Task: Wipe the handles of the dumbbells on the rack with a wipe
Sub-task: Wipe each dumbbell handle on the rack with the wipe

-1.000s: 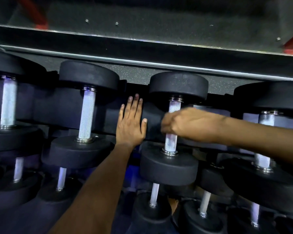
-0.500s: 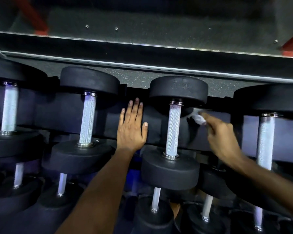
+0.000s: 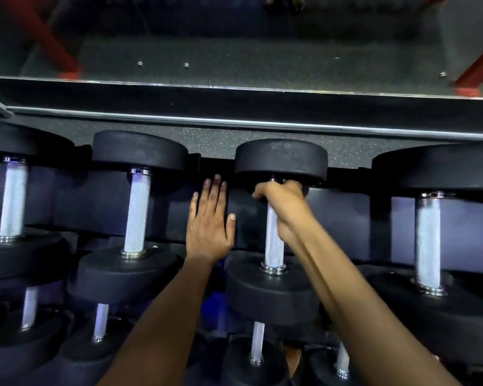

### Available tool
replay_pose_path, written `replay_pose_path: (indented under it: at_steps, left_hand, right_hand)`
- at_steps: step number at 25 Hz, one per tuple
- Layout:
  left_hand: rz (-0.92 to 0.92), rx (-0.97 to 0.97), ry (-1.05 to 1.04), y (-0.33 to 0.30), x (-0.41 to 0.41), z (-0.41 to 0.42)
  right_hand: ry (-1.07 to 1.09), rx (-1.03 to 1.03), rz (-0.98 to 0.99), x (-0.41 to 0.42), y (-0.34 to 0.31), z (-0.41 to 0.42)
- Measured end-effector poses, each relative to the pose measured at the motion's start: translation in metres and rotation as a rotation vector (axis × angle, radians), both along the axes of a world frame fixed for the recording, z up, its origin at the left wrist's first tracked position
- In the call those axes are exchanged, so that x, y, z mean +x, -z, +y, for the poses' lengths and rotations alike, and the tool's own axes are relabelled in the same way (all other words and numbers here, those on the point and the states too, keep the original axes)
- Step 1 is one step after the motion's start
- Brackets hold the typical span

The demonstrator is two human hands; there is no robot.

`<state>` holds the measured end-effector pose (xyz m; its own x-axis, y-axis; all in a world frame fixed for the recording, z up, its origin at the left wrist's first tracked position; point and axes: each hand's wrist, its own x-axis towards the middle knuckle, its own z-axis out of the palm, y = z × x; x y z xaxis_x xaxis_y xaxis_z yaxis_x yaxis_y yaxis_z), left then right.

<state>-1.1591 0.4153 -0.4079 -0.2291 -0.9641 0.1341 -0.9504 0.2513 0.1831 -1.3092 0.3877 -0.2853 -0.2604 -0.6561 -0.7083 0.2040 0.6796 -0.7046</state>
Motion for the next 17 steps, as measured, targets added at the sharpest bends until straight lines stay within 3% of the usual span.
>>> replay_pose_path:
  at_steps: [3,6,8,10,15,17]
  left_hand:
    - [0.006,-0.013,-0.003,-0.001,0.0,-0.001]
    - [0.007,-0.025,0.012,-0.001,0.0,0.0]
    - [0.025,-0.017,0.003,-0.002,-0.001,0.0]
    - [0.024,-0.009,-0.008,-0.003,-0.001,0.001]
    - [0.02,-0.009,0.01,-0.001,0.0,0.0]
    - [0.027,-0.011,-0.009,-0.001,0.0,0.0]
  right_hand:
    - [0.165,0.04,-0.056,0.013,0.005,-0.009]
    - [0.087,0.04,0.233,0.033,0.006,0.004]
    - [0.001,0.105,0.3,0.034,0.007,0.001]
    - [0.03,0.12,0.213,0.028,0.005,-0.008]
    - [-0.049,0.062,0.253,0.033,0.007,0.007]
    - [0.05,0.002,0.098,0.009,0.007,0.002]
